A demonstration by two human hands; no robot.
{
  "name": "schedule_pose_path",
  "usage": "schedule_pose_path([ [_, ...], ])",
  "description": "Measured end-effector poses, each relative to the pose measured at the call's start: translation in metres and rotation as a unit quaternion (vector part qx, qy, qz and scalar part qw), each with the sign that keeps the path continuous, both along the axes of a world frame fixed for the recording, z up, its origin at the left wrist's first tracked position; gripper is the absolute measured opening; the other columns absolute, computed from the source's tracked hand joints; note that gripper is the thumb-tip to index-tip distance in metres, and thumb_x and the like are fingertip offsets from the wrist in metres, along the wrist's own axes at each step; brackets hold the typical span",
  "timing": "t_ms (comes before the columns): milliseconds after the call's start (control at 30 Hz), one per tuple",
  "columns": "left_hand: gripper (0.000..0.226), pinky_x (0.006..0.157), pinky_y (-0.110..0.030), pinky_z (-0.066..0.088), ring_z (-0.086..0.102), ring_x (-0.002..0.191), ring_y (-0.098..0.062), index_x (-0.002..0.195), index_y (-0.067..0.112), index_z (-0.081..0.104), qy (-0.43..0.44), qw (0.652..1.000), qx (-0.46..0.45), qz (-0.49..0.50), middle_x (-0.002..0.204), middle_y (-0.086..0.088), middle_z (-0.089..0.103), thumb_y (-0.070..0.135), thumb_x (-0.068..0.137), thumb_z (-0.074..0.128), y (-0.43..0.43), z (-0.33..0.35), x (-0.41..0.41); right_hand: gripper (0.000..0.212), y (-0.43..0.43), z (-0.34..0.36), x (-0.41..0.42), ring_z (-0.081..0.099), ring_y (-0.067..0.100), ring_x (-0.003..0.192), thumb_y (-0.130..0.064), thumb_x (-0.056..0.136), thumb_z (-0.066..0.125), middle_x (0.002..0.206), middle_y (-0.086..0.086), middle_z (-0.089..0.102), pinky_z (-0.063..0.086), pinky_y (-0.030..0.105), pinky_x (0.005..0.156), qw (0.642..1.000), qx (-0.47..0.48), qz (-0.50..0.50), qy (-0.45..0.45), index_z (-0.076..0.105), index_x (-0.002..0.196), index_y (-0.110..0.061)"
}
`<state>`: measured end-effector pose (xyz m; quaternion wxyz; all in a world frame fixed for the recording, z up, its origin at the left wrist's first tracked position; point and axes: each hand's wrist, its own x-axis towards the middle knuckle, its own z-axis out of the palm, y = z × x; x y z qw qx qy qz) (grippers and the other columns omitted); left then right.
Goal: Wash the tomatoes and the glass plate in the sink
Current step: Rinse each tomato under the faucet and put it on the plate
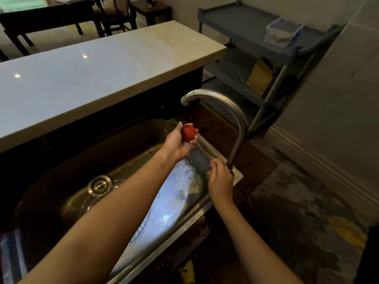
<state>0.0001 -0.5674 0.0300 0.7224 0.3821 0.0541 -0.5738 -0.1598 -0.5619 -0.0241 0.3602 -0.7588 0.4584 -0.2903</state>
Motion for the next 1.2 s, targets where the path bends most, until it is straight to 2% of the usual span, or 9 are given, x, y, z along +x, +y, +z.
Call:
schedule_pose_path([
  [167,0.014,0.04,-0.017,0.042,0.051,0.068,-0.017,0.101,0.014,0.048,-0.059,0.998,0.007,-0.028,0.091,-0.01,0.05,0.027,0.095,0.048,0.003,-0.003,0.0,0.019,0.001,0.0,-0.001,0.064,0.025,0.083,-0.009,0.096,0.042,0.089,0.012,0.065,0.039,0.022,0.069,1.0,-0.014,0.005,-0.001,0.06,0.099,-0.005],
  [267,0.032,0.047,-0.017,0.048,0.057,0.076,-0.018,0.116,0.011,0.048,-0.196,0.978,0.055,-0.046,0.101,-0.013,0.052,0.003,0.087,0.058,0.006,-0.007,0.002,0.019,-0.001,0.0,-0.002,0.063,0.024,0.081,-0.01,0.096,0.041,0.089,0.009,0.065,0.039,0.025,0.068,1.0,-0.017,0.012,0.001,0.06,0.099,-0.007],
  [433,0.044,0.064,-0.029,0.054,0.057,0.104,-0.034,0.116,0.013,0.051,-0.502,0.827,0.199,-0.155,0.124,-0.019,0.047,-0.001,0.079,0.067,0.017,-0.017,0.006,0.021,-0.001,0.003,-0.006,0.061,0.02,0.083,-0.016,0.097,0.042,0.094,0.003,0.064,0.05,0.034,0.069,0.999,-0.024,0.02,0.008,0.061,0.103,-0.01],
  [567,0.06,0.08,-0.027,0.048,0.057,0.111,-0.031,0.128,0.015,0.047,-0.663,0.673,0.251,-0.211,0.127,-0.013,0.054,0.018,0.075,0.076,0.027,-0.029,0.011,0.019,-0.002,0.004,-0.009,0.062,0.02,0.086,-0.013,0.096,0.045,0.096,0.005,0.066,0.046,0.027,0.069,0.999,-0.02,0.025,0.005,0.061,0.105,-0.009],
  [633,0.066,0.083,-0.027,0.043,0.055,0.115,-0.028,0.131,0.015,0.044,-0.693,0.631,0.266,-0.227,0.129,-0.012,0.054,0.025,0.074,0.076,0.036,-0.036,0.012,0.02,-0.001,0.005,-0.01,0.062,0.021,0.089,-0.01,0.094,0.047,0.099,0.007,0.067,0.044,0.025,0.07,1.0,-0.015,0.027,0.003,0.061,0.108,-0.009],
  [800,0.053,0.083,-0.029,0.042,0.056,0.11,-0.028,0.118,0.01,0.056,-0.695,0.593,0.294,-0.28,0.119,-0.012,0.061,0.028,0.072,0.078,0.06,-0.055,0.012,0.027,0.0,0.013,-0.013,0.062,0.026,0.099,-0.007,0.093,0.047,0.11,0.012,0.064,0.05,0.031,0.08,0.998,0.043,0.043,0.02,0.057,0.118,-0.009],
  [933,0.05,0.082,-0.025,0.04,0.056,0.109,-0.025,0.116,0.012,0.058,-0.663,0.617,0.304,-0.296,0.12,-0.011,0.061,0.025,0.073,0.078,0.08,-0.066,0.011,0.036,-0.003,0.036,-0.015,0.057,0.024,0.113,-0.013,0.095,0.046,0.126,0.011,0.059,0.049,0.038,0.095,0.996,0.067,0.047,0.02,0.05,0.131,-0.013],
  [1033,0.051,0.083,-0.023,0.038,0.055,0.112,-0.025,0.119,0.013,0.058,-0.652,0.627,0.317,-0.285,0.123,-0.01,0.06,0.022,0.073,0.078,0.094,-0.07,0.013,0.035,0.003,0.052,-0.003,0.055,0.02,0.115,-0.014,0.094,0.047,0.127,0.006,0.058,0.046,0.029,0.092,0.997,0.001,0.081,0.014,0.052,0.129,-0.016],
  [1200,0.05,0.091,-0.029,0.043,0.056,0.112,-0.027,0.117,0.011,0.06,-0.628,0.637,0.371,-0.25,0.121,-0.013,0.062,0.019,0.072,0.079,0.134,-0.075,0.026,0.026,0.019,0.035,0.038,0.062,0.023,0.099,-0.016,0.094,0.048,0.113,0.008,0.065,0.048,0.029,0.08,0.952,0.116,0.256,0.118,0.06,0.117,-0.013],
])
